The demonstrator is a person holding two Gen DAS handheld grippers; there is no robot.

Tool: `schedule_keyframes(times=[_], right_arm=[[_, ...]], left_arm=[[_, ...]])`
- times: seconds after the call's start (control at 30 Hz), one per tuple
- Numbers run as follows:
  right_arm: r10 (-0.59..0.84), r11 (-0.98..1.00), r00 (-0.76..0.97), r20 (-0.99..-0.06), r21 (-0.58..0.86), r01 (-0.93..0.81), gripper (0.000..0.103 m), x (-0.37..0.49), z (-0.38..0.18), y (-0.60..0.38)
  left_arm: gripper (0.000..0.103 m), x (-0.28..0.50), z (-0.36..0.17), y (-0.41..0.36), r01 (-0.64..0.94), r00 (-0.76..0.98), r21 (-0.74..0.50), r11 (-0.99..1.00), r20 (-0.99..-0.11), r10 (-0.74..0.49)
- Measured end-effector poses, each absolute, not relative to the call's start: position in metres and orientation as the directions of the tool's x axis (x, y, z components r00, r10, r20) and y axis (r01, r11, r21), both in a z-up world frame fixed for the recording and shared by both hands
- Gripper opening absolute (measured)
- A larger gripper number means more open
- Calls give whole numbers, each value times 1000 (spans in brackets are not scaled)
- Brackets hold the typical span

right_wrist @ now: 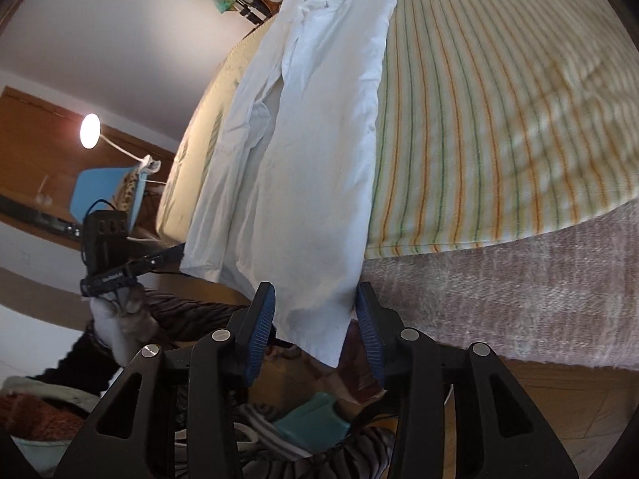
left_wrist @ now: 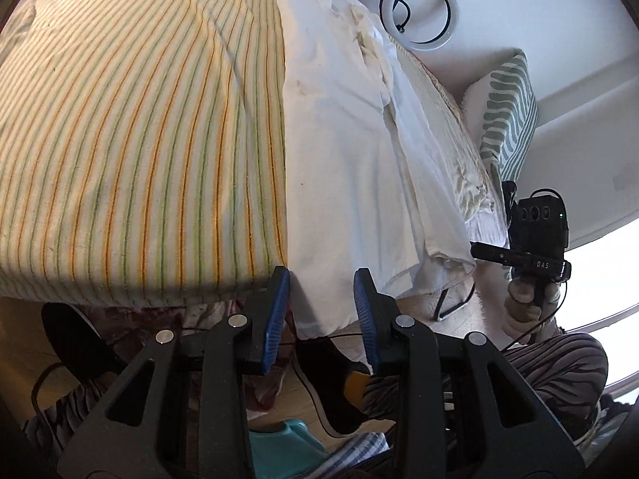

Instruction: Fold small clothes

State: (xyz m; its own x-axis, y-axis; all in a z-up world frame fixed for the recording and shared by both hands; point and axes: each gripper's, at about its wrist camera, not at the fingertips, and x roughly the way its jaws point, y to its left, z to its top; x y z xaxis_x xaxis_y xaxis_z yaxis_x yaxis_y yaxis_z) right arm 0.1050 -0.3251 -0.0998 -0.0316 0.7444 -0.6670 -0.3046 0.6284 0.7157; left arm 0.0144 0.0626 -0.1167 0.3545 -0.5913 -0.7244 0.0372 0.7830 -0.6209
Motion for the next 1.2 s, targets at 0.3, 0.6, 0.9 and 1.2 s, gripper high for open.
schedule_keyframes(times=[0.3,0.6,0.9,1.2], right_arm=[[734,622,-90,-674,719,-310,22,106,-98,-311],[804,553,-60,-592,780,-293,7,106,-91,-312],[847,508,21,-531,798,-324,7,124,-61,-315],[846,518,92,-525,769,-374,7,175,-35,-308]], left_arm=[[15,18,-129,47,46,272,-635,771,-735,-622],[5,23,-112,35,74,296,-659,748,-702,-648],[4,52,-72,36,125,374,-694,709,-629,-682],[4,109,-41,46,138,467,-696,705,-582,-665]])
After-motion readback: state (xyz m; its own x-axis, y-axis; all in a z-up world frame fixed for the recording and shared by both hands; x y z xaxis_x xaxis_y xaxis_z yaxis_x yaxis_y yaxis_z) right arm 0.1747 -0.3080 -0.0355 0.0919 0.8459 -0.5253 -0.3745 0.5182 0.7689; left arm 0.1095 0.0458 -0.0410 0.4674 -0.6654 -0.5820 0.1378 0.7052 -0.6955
